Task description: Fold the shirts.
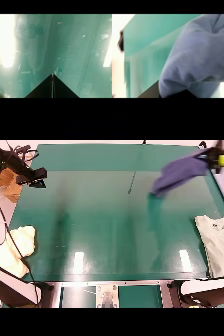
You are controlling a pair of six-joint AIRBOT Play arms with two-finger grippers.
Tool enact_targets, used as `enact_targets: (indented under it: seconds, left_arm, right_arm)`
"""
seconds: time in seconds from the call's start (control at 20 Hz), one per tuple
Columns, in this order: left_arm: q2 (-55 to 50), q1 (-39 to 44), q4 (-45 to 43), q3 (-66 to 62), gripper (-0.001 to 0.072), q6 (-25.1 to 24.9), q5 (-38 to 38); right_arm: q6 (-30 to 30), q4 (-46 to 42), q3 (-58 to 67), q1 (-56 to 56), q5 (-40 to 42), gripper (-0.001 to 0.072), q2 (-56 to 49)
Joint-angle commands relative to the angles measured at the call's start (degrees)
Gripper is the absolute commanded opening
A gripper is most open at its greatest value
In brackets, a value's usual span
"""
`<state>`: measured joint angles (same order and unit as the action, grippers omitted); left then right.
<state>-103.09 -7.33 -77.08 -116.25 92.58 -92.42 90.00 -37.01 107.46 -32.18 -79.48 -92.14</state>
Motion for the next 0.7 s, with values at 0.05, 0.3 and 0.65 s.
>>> enact_targets:
  seconds: [0.05,0.3,0.65]
  left_arm:
    - [0.04,-0.02,-0.02,0.0,0.0018,-0.02,-0.04]
    - [0.04,-0.02,0.0,0.0,0.0018,0.0,-0.17]
    - [0.04,-0.02,1.27,0.0,0.0018,0.17,-0.15]
  right_arm:
    - [2.64,-1.84,2.25,-17.79,-4.57,0.0017,0.74]
    - [2.58,-4.24,2.25,-30.75,-7.96,0.0016,0.74]
    - [10.23,-24.04,2.23,-37.64,-15.85,0.0015,6.49]
